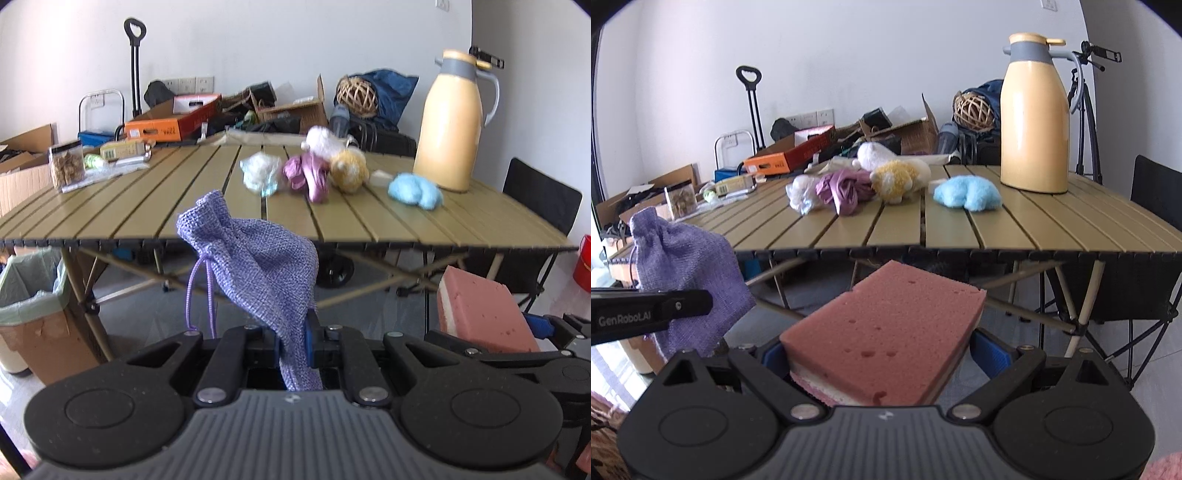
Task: Collect trash
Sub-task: 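Carry the pink sponge and purple bag down toward the black bin, then lower the sponge into the bin and open the right gripper, then move the left tool over the bin while right tool withdraws, then open the left gripper to drop the purple bag into the bin, then raise both tools from the bin back toward the table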
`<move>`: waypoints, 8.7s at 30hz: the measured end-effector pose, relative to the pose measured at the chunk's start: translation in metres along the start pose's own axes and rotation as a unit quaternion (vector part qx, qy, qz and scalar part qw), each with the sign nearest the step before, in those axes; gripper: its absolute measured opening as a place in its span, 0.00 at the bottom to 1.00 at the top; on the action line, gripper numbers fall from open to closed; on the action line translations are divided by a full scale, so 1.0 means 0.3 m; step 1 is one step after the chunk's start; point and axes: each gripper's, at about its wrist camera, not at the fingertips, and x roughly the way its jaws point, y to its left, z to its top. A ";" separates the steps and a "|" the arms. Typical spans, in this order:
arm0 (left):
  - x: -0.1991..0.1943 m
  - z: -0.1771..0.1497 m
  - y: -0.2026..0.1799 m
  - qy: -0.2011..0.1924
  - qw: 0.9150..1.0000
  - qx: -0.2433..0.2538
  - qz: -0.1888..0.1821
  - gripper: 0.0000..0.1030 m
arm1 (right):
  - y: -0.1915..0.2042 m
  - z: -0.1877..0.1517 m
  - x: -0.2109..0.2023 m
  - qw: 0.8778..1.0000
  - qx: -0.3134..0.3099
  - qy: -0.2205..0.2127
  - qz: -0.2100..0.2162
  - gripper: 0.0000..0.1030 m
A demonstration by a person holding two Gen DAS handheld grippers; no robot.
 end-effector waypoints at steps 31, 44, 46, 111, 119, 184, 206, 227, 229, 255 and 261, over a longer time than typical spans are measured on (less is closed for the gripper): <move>0.280 -0.270 0.151 0.179 0.981 -0.030 0.068 0.12 | -0.015 -0.266 0.291 0.975 -0.007 0.222 -0.011 0.94; 0.361 -0.298 0.215 0.218 0.971 -0.054 0.083 0.12 | -0.018 -0.279 0.376 0.966 -0.001 0.260 -0.020 0.94; 0.374 -0.300 0.226 0.223 0.969 -0.058 0.084 0.12 | -0.012 -0.271 0.389 0.965 -0.002 0.261 -0.019 0.94; 0.512 -0.351 0.400 0.279 0.948 -0.111 0.107 0.12 | 0.220 -0.183 0.836 0.939 -0.026 0.343 0.002 1.00; 0.502 -0.344 0.395 0.274 0.950 -0.109 0.106 0.12 | 0.219 -0.177 0.828 0.940 -0.026 0.340 0.005 1.00; 0.714 -0.137 -0.128 0.297 0.954 -0.033 0.014 0.12 | -0.357 -0.102 0.546 0.966 0.123 0.215 -0.081 1.00; 0.777 -0.169 -0.148 0.337 0.940 -0.042 0.019 0.13 | -0.371 -0.124 0.564 0.962 0.129 0.227 -0.086 1.00; 0.745 -0.152 -0.134 0.319 0.945 -0.059 0.029 1.00 | -0.376 -0.123 0.559 0.962 0.133 0.222 -0.089 1.00; 0.745 -0.152 -0.134 0.320 0.945 -0.058 0.029 1.00 | -0.376 -0.123 0.559 0.962 0.134 0.221 -0.089 1.00; 0.513 -0.047 -0.110 0.216 0.974 -0.054 0.031 1.00 | -0.345 -0.069 0.442 0.973 0.131 0.171 -0.078 1.00; 0.409 0.008 -0.103 0.174 0.983 -0.053 0.025 1.00 | -0.318 -0.016 0.360 0.981 0.121 0.135 -0.068 1.00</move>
